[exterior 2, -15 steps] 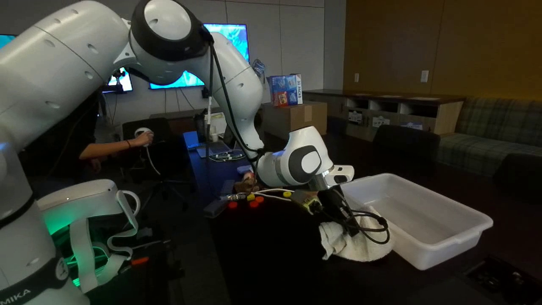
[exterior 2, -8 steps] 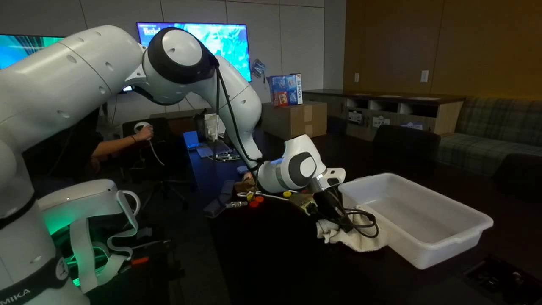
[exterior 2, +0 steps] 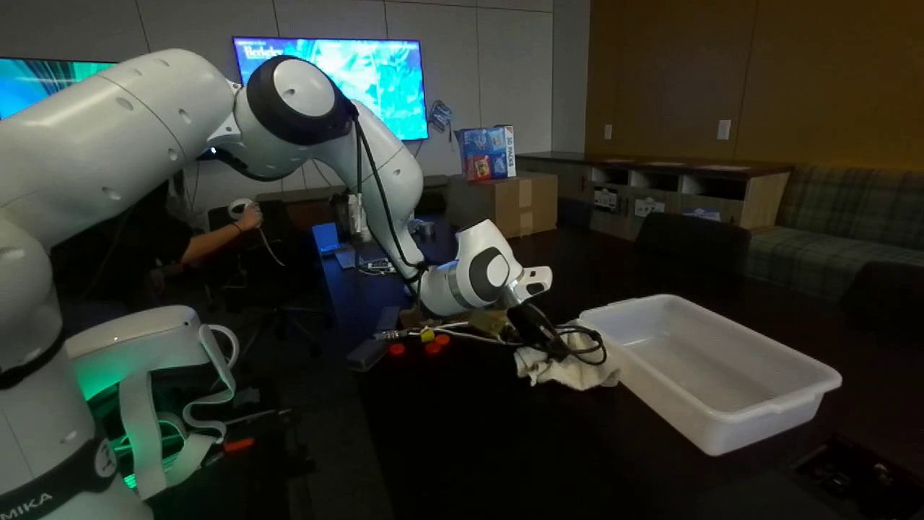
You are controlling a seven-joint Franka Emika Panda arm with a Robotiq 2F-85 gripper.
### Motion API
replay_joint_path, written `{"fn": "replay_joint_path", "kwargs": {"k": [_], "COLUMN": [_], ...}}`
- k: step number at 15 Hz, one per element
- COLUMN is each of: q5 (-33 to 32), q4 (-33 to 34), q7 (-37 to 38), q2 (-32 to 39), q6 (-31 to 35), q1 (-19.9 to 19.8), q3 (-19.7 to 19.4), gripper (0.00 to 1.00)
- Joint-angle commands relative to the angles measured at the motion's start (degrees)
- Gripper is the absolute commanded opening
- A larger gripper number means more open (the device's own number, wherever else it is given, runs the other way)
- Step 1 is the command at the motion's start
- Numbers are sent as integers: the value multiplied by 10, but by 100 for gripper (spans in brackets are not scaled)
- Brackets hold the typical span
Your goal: Use the towel to push all the objects on the table to the left
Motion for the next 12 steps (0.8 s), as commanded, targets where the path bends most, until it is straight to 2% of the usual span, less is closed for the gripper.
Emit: {"fn": "replay_joint_path", "kwargs": {"k": [1, 12], "q5": [26, 107], "q4": [2, -24], "q7": [-5, -58], "q2": [4, -35], "q6": [40, 92], "q1": [36, 109], "q3": [-6, 56], "gripper": [3, 3]}}
